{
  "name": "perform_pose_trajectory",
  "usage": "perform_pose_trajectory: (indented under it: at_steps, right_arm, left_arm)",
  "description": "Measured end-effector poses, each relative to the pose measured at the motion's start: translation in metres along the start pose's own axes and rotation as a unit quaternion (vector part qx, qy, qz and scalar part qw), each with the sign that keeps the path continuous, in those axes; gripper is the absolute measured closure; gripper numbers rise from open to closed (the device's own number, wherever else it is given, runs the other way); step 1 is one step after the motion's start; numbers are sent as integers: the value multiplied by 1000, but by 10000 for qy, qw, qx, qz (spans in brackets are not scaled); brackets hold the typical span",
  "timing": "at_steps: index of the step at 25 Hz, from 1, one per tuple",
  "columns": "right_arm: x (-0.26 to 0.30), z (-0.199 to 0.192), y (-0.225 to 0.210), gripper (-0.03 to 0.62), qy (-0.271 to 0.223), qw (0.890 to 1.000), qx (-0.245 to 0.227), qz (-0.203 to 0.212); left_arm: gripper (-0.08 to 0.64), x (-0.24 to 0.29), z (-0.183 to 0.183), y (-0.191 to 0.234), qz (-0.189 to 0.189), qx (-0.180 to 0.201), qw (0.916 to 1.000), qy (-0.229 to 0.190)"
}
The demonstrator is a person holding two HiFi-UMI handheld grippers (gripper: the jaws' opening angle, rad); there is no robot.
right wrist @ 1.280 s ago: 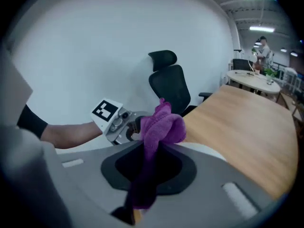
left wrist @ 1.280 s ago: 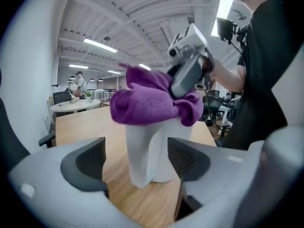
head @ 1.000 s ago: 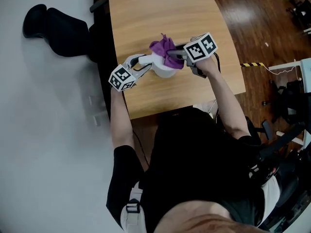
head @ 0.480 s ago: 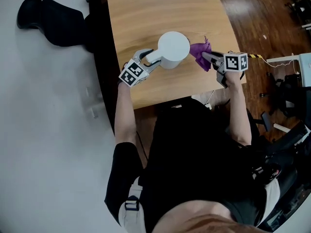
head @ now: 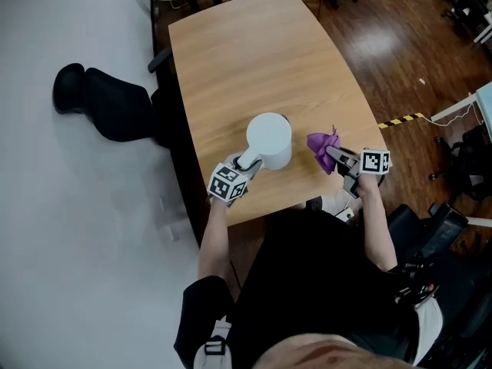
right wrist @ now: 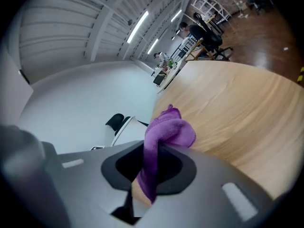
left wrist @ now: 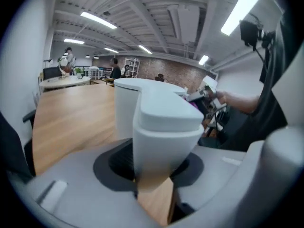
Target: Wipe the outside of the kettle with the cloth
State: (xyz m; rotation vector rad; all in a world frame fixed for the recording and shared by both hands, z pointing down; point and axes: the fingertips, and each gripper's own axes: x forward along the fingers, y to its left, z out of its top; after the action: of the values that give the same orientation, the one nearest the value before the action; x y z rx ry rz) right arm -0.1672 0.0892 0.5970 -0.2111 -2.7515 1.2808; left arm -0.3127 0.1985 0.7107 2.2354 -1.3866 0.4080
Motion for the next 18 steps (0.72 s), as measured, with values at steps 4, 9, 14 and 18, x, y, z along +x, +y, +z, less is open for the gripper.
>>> perform_pose_trajectory:
  at_steps: [4,9,14,18]
  right_arm:
    - [-1,13,-27,537,-399,9987,-240,214]
    - [-59,56,-58,537,-829,9936,452,615]
    - [-132,89,-108,536,-1183,9826,1128,881]
    - [-152,88,-111,537,-1960,9673,1371,849]
  left_arm:
    - [500,2,6,18,-568,-1359,9880,-455]
    - [500,51,49,1,-811,-3469,9259,-1254]
    - [499,111,42,-23,-996,-4781,8418,-2299]
    - [495,94,52,-35,-1606,-5336,7556,-3442]
